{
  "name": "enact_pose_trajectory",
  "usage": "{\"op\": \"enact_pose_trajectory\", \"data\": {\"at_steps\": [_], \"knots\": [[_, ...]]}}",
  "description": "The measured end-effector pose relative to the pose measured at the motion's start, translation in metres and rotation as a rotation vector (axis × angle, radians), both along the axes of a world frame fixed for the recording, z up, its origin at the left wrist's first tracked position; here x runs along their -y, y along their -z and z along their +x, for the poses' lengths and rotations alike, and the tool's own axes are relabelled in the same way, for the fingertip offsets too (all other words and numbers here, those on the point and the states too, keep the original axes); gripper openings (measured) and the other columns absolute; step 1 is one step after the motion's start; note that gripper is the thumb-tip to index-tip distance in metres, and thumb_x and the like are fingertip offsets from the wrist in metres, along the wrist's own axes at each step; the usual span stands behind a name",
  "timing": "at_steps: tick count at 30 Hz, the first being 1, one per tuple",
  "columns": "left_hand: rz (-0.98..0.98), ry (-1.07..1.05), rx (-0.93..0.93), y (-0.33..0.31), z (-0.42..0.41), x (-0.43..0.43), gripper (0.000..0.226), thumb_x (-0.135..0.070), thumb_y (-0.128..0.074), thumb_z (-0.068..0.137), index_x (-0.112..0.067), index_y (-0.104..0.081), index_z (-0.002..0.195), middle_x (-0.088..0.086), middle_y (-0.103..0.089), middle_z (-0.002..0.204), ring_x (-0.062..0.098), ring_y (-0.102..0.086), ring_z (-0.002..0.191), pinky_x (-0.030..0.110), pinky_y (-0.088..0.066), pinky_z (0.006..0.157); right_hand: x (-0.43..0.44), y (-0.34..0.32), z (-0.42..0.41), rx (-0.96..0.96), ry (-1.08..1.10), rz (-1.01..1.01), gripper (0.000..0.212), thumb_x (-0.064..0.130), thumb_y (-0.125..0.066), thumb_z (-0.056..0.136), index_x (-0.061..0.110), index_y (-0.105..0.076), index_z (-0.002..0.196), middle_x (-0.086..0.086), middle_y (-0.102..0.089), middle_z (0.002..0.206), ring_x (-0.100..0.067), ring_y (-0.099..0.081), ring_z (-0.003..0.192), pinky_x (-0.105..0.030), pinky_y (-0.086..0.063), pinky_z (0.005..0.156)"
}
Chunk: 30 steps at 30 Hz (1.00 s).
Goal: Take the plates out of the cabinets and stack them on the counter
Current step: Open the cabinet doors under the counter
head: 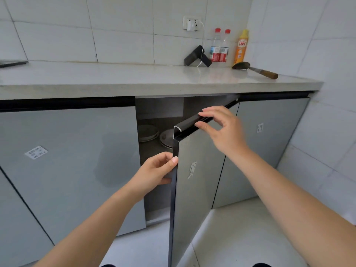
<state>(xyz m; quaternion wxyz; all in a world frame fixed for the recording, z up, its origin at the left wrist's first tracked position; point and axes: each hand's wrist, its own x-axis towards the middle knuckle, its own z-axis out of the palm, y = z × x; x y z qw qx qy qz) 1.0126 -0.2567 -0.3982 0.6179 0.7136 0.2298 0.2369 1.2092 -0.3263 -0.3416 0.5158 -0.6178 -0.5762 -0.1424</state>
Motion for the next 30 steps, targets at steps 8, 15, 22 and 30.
{"op": "enact_pose_trajectory", "data": {"at_steps": [8,15,22,30], "knots": [[0.045,0.051,-0.002,0.0,0.013,0.03,0.022,-0.03,-0.055,0.088,-0.009,-0.06,0.086,0.015,-0.062,0.097,0.013,-0.057,0.088,0.032,-0.058,0.078,0.046,-0.004,0.001,-0.143,-0.073,-0.07,0.034,0.056,-0.062,0.07,0.039,-0.066,0.099,0.019,-0.059,0.11,-0.004,-0.057,0.109,-0.031,-0.048,0.097],[0.001,0.073,0.041,0.001,0.02,0.043,0.042,-0.039,-0.06,0.075,0.0,-0.056,0.091,0.025,-0.059,0.105,0.019,-0.061,0.092,0.039,-0.057,0.082,0.062,-0.004,-0.005,-0.301,-0.149,-0.087,0.029,0.046,-0.066,0.068,0.035,-0.067,0.094,0.009,-0.058,0.12,0.001,-0.052,0.115,-0.02,-0.045,0.097],[-0.001,0.113,0.074,0.002,0.028,0.058,0.034,-0.042,-0.063,0.072,-0.01,-0.06,0.082,0.021,-0.061,0.101,0.017,-0.062,0.089,0.044,-0.057,0.082,0.076,-0.004,-0.002,-0.335,-0.139,-0.087,0.025,0.044,-0.066,0.069,0.035,-0.067,0.093,0.006,-0.059,0.122,-0.003,-0.052,0.117,-0.026,-0.046,0.097],[-0.065,0.273,0.063,0.007,0.055,0.095,0.037,-0.037,-0.063,0.072,-0.013,-0.063,0.1,0.016,-0.063,0.111,0.021,-0.061,0.094,0.044,-0.054,0.088,0.128,-0.005,0.019,-0.338,-0.08,-0.105,0.018,0.036,-0.064,0.075,0.036,-0.067,0.093,0.009,-0.064,0.111,0.004,-0.055,0.111,-0.01,-0.042,0.088]]}}
